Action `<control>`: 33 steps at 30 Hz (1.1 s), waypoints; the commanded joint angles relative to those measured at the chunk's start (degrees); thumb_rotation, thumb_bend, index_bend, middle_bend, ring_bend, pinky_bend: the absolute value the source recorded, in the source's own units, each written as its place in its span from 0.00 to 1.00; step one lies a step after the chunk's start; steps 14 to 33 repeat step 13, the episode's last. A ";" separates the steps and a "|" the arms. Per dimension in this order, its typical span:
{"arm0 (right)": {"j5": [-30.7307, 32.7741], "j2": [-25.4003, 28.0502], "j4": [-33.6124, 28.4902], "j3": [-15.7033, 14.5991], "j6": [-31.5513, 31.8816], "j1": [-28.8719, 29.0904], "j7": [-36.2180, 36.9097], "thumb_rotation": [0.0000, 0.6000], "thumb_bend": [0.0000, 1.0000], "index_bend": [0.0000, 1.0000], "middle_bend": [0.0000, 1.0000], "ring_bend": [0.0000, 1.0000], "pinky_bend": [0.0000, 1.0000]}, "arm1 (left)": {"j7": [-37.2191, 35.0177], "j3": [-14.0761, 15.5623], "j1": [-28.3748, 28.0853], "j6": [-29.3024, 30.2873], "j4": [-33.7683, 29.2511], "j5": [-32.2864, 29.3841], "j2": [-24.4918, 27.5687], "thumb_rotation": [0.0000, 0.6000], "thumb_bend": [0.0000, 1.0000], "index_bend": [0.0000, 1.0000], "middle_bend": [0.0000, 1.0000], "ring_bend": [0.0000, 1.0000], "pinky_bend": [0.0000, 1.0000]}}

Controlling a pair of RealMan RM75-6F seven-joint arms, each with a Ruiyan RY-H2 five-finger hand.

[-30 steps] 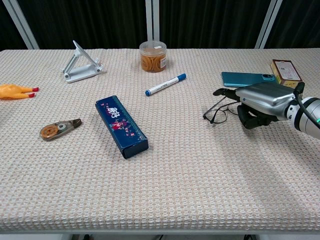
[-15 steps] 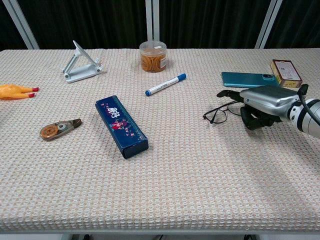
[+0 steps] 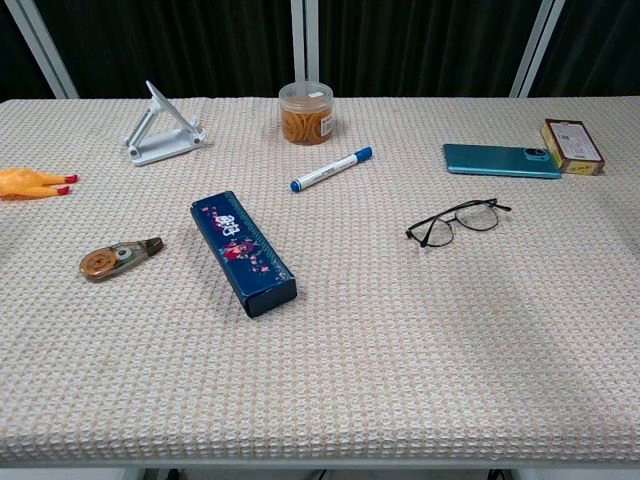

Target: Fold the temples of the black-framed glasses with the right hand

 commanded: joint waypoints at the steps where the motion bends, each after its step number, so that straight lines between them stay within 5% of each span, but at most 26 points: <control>1: -0.73 7.66 -5.54 -3.78 6.35 -8.36 1.13 0.85 0.18 0.00 0.00 0.00 0.00 | 3.38 0.95 0.73 0.09 -1.34 0.12 0.48 0.70 0.00 0.16 0.15 0.13 0.23; 8: 4.77 14.15 -8.25 -7.42 5.64 -14.68 1.87 0.82 0.18 0.00 0.00 0.00 0.00 | 9.81 2.77 2.64 0.55 -4.19 -0.11 1.32 0.52 0.00 0.16 0.14 0.12 0.22; 33: 3.80 13.92 -5.62 -7.24 4.12 -15.06 3.70 0.82 0.19 0.00 0.00 0.00 0.00 | 12.85 4.24 3.38 -1.27 -6.88 -0.97 3.19 0.51 0.00 0.16 0.14 0.12 0.22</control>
